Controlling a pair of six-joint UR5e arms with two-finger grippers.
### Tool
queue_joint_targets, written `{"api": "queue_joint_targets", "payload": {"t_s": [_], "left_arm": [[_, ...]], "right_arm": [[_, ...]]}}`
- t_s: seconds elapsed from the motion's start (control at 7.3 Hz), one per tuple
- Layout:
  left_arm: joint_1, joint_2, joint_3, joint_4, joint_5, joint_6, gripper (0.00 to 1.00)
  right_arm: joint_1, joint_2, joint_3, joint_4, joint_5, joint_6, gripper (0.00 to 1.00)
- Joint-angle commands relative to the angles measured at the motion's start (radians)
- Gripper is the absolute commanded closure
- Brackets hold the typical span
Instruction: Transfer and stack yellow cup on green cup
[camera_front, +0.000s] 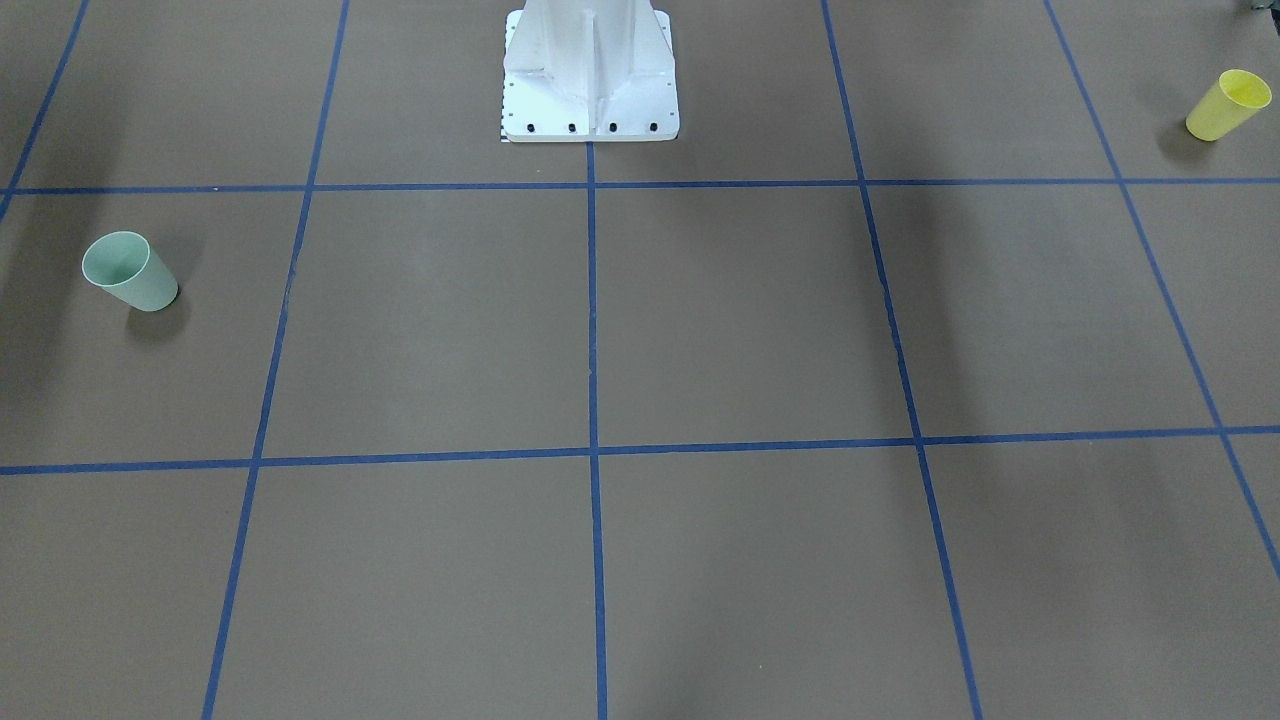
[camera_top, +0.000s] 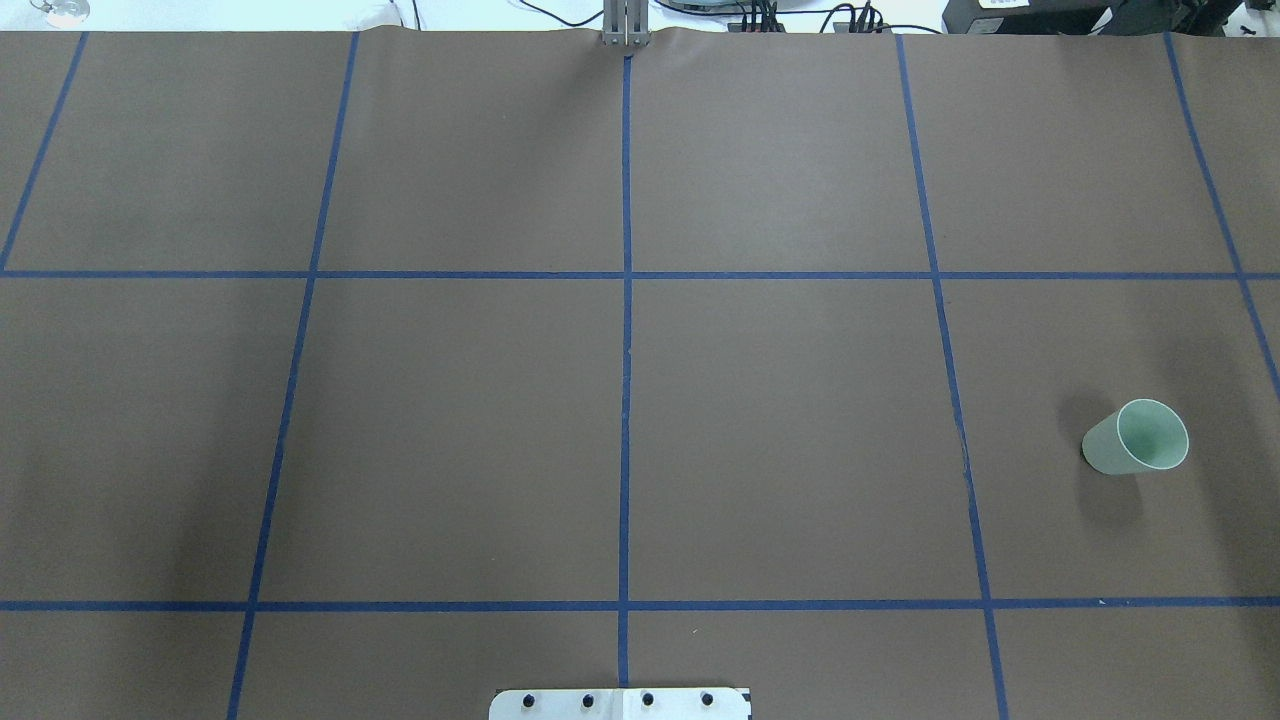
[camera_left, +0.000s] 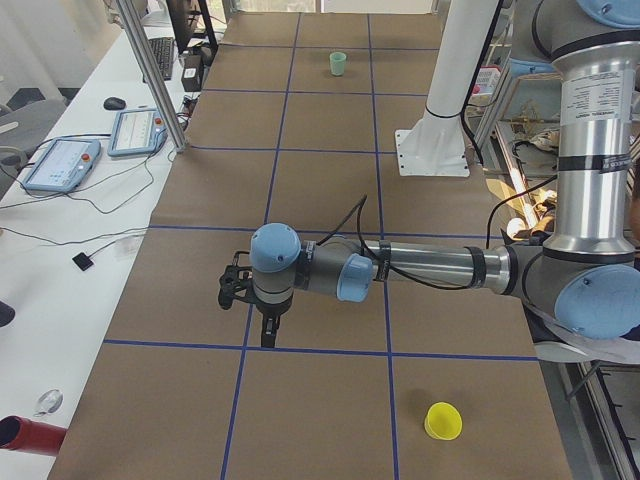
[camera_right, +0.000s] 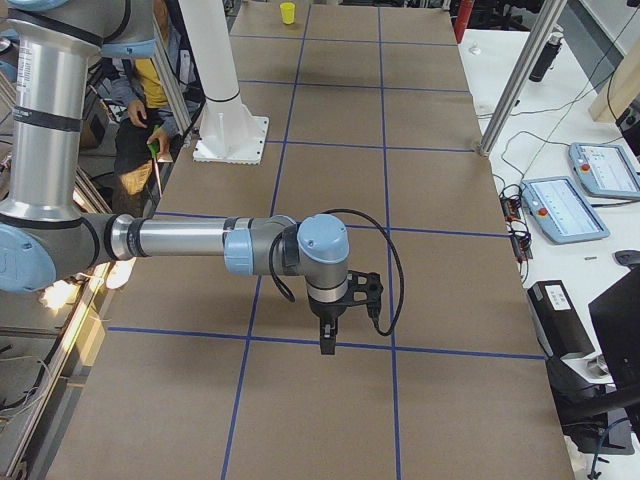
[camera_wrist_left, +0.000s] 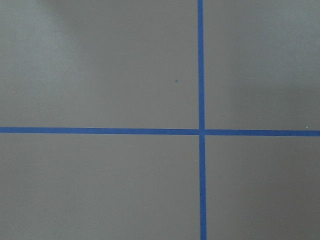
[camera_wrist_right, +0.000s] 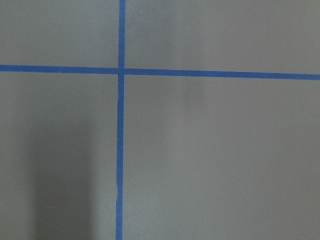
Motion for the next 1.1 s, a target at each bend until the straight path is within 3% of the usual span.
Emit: {"api": "queue_joint_targets", "payload": {"t_s": [0.0,0.68,0.96], "left_arm": [[0.012,0.079,-0.084,0.01,0.001,0.009,0.0],[0.006,0.083,-0.077,0.013,0.051,0.029,0.0],[0.0,0.057,-0.075,-0.014,0.066,0.029,0.0]], "right_arm": [[-0.003,0.0,0.0,0.0,0.006,0.0,0.0],[-0.037,0.015,0.003,0.0,0.007,0.002,0.0],[-0.083,0.028,0.001,0.073,0.013,0.006,0.0]]}}
